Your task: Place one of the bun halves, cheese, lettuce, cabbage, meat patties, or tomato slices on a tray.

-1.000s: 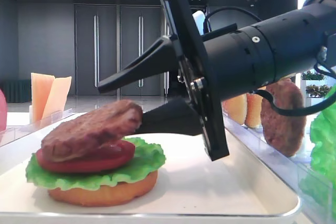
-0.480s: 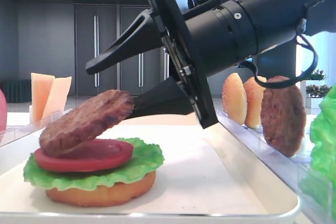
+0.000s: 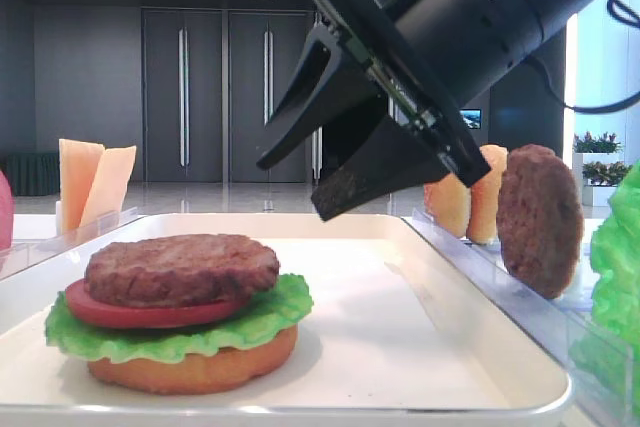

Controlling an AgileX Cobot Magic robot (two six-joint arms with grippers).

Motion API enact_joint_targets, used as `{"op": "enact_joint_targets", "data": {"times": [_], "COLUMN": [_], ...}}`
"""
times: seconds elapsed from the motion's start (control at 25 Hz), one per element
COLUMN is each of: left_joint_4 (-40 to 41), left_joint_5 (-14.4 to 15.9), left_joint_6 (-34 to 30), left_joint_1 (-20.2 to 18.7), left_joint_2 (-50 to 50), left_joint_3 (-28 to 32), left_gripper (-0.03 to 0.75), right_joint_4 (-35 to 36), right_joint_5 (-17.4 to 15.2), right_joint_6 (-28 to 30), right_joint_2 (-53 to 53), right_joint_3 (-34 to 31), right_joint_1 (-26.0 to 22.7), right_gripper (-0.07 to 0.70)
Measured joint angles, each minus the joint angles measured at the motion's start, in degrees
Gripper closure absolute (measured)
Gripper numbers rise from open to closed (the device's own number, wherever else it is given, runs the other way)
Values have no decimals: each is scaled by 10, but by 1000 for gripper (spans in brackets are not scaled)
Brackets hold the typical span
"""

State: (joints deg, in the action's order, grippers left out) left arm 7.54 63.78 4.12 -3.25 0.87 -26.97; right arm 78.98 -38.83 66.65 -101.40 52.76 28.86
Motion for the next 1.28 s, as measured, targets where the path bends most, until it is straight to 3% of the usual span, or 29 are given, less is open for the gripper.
{"op": "enact_joint_targets", "data": {"times": [0.2, 0.28, 0.36, 0.4, 0.48, 0.6, 0.72, 0.84, 1.0, 1.28], "left_joint_4": [0, 0, 0, 0, 0, 0, 0, 0, 0, 0], "left_joint_5": [0, 0, 0, 0, 0, 0, 0, 0, 0, 0], "left_joint_6": [0, 0, 0, 0, 0, 0, 0, 0, 0, 0], "left_joint_1": [0, 0, 0, 0, 0, 0, 0, 0, 0, 0], "left_joint_2": [0, 0, 0, 0, 0, 0, 0, 0, 0, 0], "left_joint_3": [0, 0, 0, 0, 0, 0, 0, 0, 0, 0], "left_gripper": [325, 325, 325, 325, 325, 325, 325, 325, 325, 325], "right_joint_4": [-52, -110, -211, -288, -480, -744, -898, -936, -942, -941], "right_joint_5": [25, 23, 14, 12, -5, -69, -152, -193, -207, -237], "right_joint_6": [-5, -10, -70, -135, -320, -591, -724, -754, -761, -761], "right_joint_2": [88, 135, 180, 203, 243, 295, 353, 414, 508, 701], "right_joint_3": [0, 0, 0, 1, 1, 1, 1, 1, -13, -67], "right_joint_1": [-1, -1, -1, -1, -10, -45, -97, -155, -229, -250], "right_gripper": [218, 229, 244, 253, 266, 290, 314, 323, 325, 325]}}
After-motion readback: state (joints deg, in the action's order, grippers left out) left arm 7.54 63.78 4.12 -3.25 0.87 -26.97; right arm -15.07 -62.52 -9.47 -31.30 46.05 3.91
